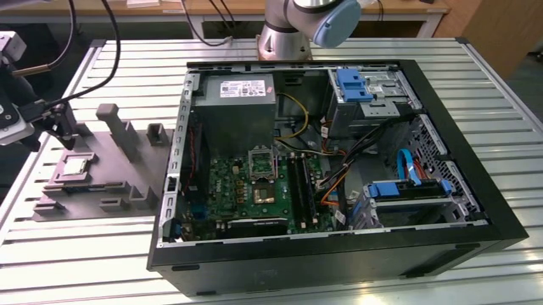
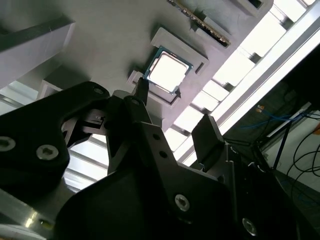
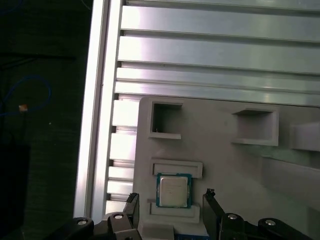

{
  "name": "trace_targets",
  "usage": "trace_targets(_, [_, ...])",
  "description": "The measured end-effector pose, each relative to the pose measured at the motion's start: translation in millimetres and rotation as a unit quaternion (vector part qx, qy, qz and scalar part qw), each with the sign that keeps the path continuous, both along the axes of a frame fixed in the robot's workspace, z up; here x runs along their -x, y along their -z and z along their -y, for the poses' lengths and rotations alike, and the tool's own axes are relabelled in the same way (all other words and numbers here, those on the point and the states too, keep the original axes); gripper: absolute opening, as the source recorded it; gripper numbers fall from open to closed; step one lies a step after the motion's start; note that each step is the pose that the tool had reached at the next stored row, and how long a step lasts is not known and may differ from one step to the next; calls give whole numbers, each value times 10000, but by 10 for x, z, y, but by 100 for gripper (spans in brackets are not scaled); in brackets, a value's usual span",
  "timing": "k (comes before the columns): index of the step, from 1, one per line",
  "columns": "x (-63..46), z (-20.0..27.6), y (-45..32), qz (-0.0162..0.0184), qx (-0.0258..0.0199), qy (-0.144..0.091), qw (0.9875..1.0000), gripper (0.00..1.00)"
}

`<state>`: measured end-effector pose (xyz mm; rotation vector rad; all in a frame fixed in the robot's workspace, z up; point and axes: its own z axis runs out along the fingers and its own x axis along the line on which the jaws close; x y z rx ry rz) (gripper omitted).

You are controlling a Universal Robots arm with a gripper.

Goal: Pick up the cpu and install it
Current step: 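Pick up the cpu and move it towards the insertion slot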

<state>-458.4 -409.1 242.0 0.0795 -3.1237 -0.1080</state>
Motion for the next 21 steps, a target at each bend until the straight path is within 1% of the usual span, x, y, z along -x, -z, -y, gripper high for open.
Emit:
trace_targets(11, [-1,10,199,-1,1,8,10000,62])
trace_targets(17, [0,12,309,-1,1,107,9999,62])
trace_targets(21, [0,18,372,0,0,115,9999,62])
